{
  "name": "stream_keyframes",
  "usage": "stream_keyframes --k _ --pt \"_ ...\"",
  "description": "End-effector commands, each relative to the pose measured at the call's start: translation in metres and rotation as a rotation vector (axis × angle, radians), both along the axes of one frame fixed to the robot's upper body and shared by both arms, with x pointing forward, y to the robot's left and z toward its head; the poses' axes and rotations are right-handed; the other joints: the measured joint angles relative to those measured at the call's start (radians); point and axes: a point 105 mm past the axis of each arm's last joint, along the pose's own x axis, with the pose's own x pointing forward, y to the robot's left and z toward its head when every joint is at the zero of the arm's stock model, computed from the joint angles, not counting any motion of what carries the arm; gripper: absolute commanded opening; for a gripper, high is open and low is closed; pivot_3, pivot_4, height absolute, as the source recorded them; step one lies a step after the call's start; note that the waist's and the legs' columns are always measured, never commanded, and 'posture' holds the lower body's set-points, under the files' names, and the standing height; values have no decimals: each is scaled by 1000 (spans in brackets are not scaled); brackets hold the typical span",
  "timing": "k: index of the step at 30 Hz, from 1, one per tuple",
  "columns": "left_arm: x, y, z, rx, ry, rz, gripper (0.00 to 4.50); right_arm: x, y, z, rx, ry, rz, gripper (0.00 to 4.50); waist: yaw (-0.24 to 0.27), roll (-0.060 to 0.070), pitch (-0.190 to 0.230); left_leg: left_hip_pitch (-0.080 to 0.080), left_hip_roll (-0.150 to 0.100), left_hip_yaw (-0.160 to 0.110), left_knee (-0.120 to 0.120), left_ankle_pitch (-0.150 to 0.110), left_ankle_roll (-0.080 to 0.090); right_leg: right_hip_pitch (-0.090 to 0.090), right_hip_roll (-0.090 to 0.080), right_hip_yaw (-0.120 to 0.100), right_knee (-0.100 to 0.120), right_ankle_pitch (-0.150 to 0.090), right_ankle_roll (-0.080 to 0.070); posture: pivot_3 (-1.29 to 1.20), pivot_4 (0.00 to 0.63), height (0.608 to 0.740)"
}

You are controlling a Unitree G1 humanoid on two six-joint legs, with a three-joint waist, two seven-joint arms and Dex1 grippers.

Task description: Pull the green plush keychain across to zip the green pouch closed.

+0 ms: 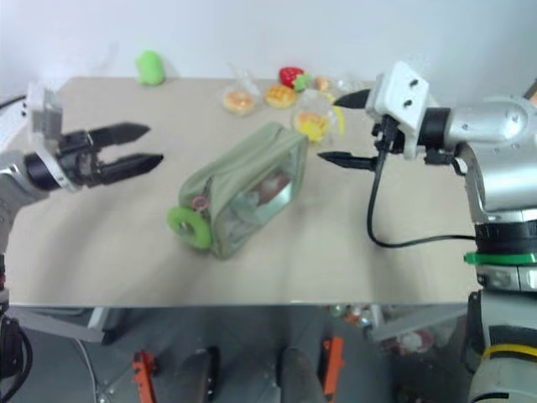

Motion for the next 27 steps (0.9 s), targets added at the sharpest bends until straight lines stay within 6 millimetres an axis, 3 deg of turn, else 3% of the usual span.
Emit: stream_keyframes --k 1,6,10,17,25,27 --pt "-12 -15 16 -1 -44 -99 4500 -5 25 7 -125 -42 138 4386 -4 0 0 -1 0 1 -1 0 0 -1 0 0 0 0 0 0 150 740" --pt "-18 -27 5 24 -29 -142 4500 -7 54 -6 -225 -14 287 4386 -8 0 0 -1 2 0 -1 -2 -3 -1 3 0 2 0 4 0 150 740" --pt "-20 -25 -2 26 -16 -125 4500 0 70 -17 -270 -3 346 4386 -13 0 0 0 3 -1 -1 -3 -5 -2 5 1 6 -2 4 0 150 740" --pt "-24 -20 -8 20 -5 -99 4500 8 82 -29 -289 24 391 4386 -13 0 0 3 4 -3 0 -2 -5 -2 6 1 15 -6 -2 0 150 740" --pt "-31 -14 -4 -34 -10 -89 4500 20 87 -38 -277 38 388 1882 -14 0 0 3 4 -3 1 -1 -7 -2 6 1 16 -6 -3 0 150 740" --pt "-32 -12 -3 -43 -11 -85 4500 23 85 -40 -281 37 374 1019 -14 0 0 3 4 -3 1 -1 -7 -2 6 1 16 -6 -3 0 150 740"
